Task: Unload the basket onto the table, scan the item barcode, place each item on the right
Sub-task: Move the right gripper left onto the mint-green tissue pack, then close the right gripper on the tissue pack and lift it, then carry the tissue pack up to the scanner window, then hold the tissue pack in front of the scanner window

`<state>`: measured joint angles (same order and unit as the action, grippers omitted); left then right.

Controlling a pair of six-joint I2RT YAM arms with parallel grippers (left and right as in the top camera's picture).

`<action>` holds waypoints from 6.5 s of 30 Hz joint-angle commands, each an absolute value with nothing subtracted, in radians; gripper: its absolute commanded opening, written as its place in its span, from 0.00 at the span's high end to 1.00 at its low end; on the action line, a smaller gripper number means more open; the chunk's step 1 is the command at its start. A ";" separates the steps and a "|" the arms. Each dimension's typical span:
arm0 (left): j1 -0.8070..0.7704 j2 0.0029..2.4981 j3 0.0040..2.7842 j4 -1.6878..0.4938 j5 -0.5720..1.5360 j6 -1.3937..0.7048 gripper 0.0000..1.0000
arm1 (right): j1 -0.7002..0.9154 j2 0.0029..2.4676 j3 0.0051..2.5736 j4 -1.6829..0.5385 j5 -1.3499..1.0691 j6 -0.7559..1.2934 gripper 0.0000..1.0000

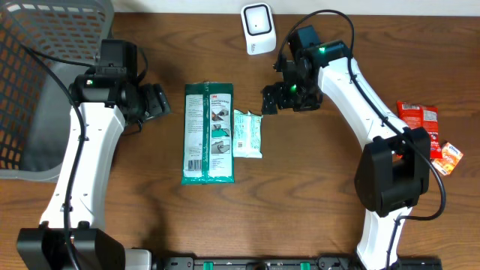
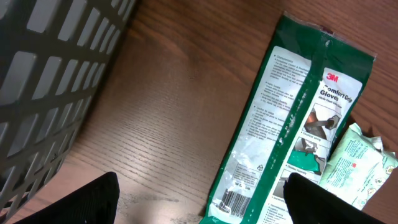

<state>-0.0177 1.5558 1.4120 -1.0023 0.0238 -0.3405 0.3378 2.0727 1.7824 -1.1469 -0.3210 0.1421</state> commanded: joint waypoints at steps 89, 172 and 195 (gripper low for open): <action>-0.014 1.565 1.405 -1.006 0.022 -0.342 0.14 | 0.260 1.916 1.217 -0.350 -0.633 0.135 0.99; -0.014 1.565 1.404 -1.006 0.022 -0.342 0.14 | 0.603 2.661 2.101 0.411 0.826 -1.227 0.99; -0.014 1.565 1.405 -1.006 0.022 -0.342 0.14 | 0.588 2.656 2.101 0.430 0.817 -1.066 0.99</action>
<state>-0.0177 1.5562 1.4120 -1.0023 0.0238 -0.3405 0.5976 2.6614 2.0933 0.4030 0.8051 -1.1172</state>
